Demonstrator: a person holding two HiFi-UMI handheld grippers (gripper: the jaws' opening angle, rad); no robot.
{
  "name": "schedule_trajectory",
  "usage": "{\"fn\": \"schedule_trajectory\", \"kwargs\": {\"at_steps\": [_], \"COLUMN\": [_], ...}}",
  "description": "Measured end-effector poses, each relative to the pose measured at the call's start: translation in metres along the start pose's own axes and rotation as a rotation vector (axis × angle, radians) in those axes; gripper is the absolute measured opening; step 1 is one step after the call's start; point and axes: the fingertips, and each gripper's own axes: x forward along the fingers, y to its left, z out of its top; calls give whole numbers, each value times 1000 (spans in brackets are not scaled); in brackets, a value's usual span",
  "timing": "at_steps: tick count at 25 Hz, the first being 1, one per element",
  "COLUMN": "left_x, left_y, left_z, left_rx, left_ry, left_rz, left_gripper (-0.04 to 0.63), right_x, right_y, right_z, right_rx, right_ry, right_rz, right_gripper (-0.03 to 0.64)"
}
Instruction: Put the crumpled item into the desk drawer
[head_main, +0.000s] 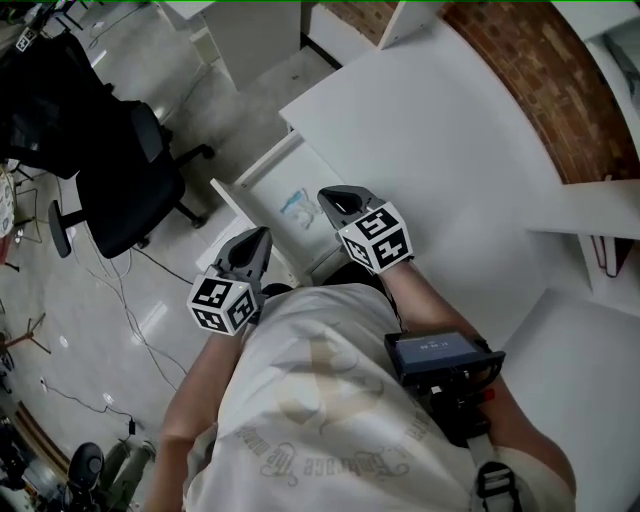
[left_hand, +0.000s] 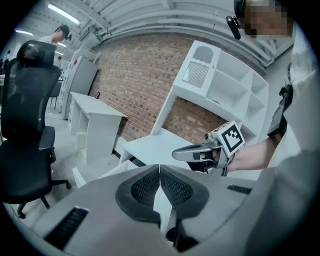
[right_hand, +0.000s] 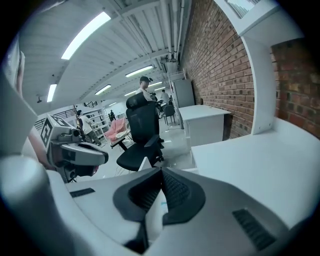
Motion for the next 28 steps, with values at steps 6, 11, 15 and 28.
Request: {"fn": "schedule_trajectory", "kwargs": {"at_steps": [6,11,15,28], "left_x": [4,5,4,2], "left_y": [-7,-14,-19,-33], "left_z": [10,13,13,11], "left_rx": [30,51,65,107], "left_ry": [1,1,2,14], "left_rz": [-43,-75,-94,-147], "left_gripper": [23,23,23,23], "right_x": [-20,-36,-47,-67], "right_y": [1,0,2,10], "right_z": [5,2,-2,-18], "right_rx": [20,51,61,85], "right_ry": [-61,-100,-123,-147], "right_rz": [-26,-52,-71,-115], "right_gripper": [23,23,23,23]}}
